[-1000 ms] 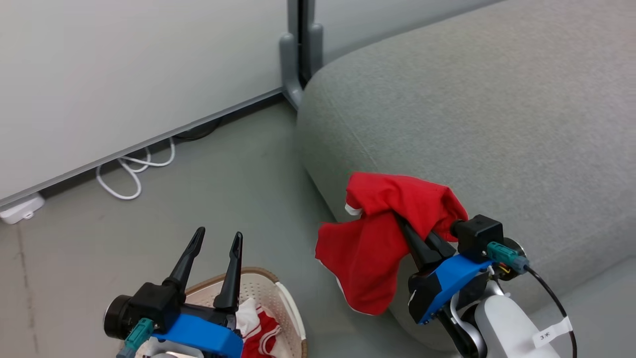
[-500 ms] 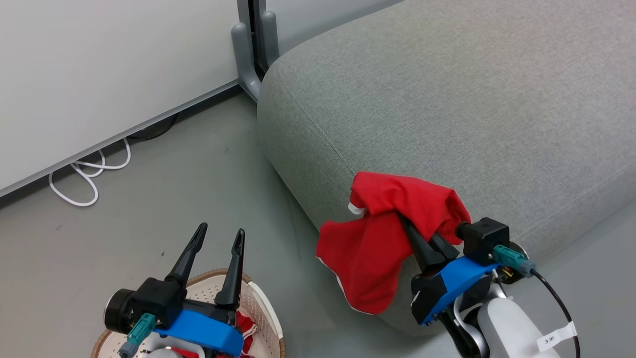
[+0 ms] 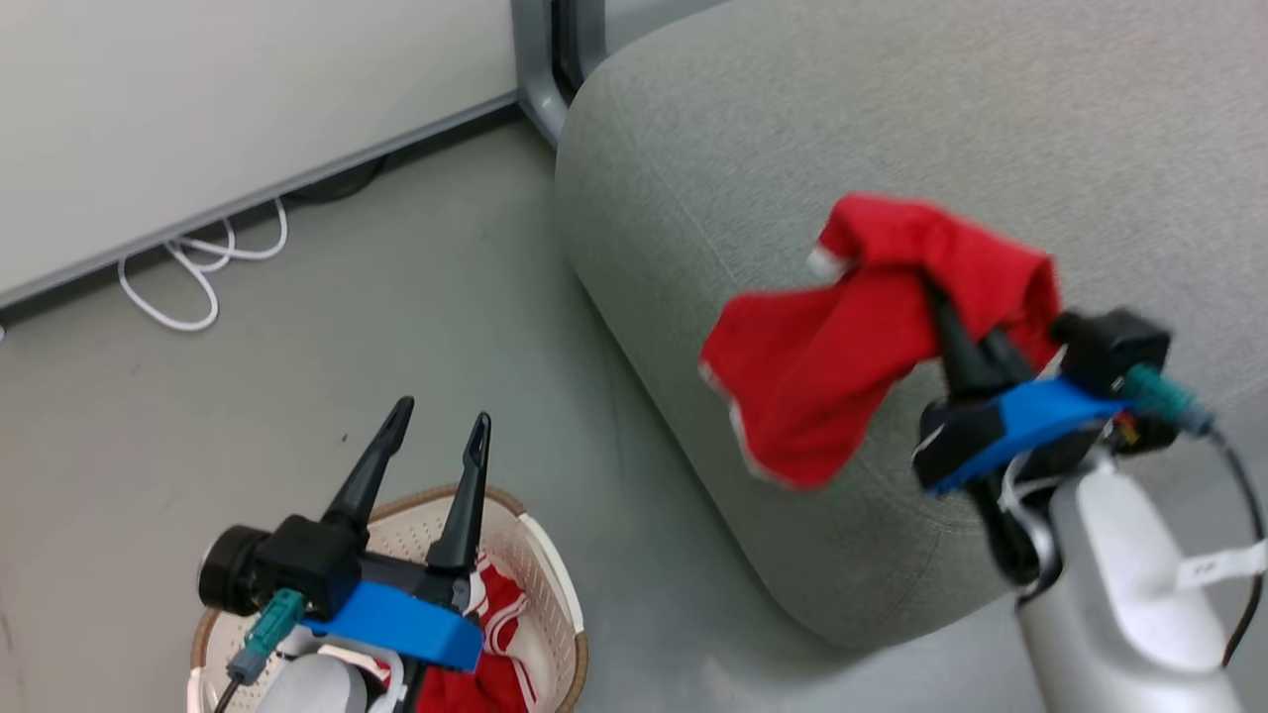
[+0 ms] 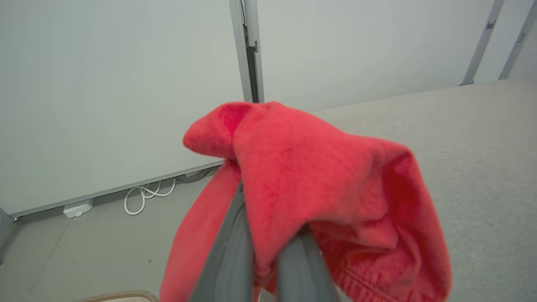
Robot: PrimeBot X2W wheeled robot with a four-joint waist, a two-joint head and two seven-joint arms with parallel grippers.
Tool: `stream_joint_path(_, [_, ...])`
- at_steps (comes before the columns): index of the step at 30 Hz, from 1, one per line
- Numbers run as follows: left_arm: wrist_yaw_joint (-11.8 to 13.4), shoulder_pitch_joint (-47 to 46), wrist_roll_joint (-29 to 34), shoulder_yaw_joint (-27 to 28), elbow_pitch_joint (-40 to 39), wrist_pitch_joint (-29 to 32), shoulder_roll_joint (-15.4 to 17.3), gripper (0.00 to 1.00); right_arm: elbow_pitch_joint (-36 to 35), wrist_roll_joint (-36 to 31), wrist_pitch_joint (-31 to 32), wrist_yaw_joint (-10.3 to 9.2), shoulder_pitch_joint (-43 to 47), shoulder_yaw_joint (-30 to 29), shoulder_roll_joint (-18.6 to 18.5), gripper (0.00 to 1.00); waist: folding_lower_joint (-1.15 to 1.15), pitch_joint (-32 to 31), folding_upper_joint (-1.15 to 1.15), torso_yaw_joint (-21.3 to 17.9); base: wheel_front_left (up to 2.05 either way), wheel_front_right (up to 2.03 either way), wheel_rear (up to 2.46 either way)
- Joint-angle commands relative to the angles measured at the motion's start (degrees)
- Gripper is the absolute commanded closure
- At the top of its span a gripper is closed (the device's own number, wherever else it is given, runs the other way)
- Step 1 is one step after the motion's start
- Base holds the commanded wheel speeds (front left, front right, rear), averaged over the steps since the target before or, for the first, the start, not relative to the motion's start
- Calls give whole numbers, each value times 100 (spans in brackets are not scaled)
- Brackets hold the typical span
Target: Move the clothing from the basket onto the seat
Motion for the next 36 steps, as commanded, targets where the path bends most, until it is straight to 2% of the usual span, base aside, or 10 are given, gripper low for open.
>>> stream_joint_path(1, [-7, -181, 18, 5, -75, -28, 77, 0, 81, -70, 2, 3, -346, -216, -1, 100, 0, 319, 0, 189, 0, 0, 0])
stream_joint_path(6, [-7, -545, 77, -144, -304, -28, 214, 0, 474, -240, 80, 3, -1388, -989, -80, 100, 0, 958, 0, 460, 0, 0, 0])
stream_joint_path(14, [-7, -1140, 165, -425, -690, -28, 500, 0, 1191, -390, -129, 3, -2920, -2078, -924, 100, 0, 2013, 0, 876, 0, 0, 0])
stream_joint_path(19, [-8, -1305, 205, -445, -940, -28, 561, 0, 1474, -602, -289, 3, -3494, -2707, -1431, 100, 0, 2459, 0, 1099, 0, 0, 0])
stream_joint_path(29, [-8, -1372, 307, -436, -1373, -28, 685, 0, 2363, -989, -306, 2, -3910, -3475, -1738, 100, 0, 3012, 0, 1248, 0, 0, 0])
stream_joint_path(30, [-8, -1374, 306, -434, -1380, -28, 687, 0, 2496, -1060, -245, 2, -3892, -3549, -1710, 81, 0, 3025, 0, 1252, 0, 0, 0])
stream_joint_path(31, [-8, -1386, 304, -429, -1378, -28, 682, 0, 2598, -1124, -212, 3, -3883, -3591, -1686, 24, 0, 3034, 0, 1259, 0, 0, 0])
stream_joint_path(32, [-8, -1399, 297, -426, -1369, -28, 674, 0, 2689, -1187, -203, 3, -3887, -3646, -1658, 0, 0, 3040, 0, 1264, 0, 0, 0])
stream_joint_path(36, [-7, -1435, 276, -458, -1320, -28, 643, 0, 2967, -1340, -299, 2, -3897, -3858, -1592, 0, 0, 3000, 0, 1300, 0, 0, 0])
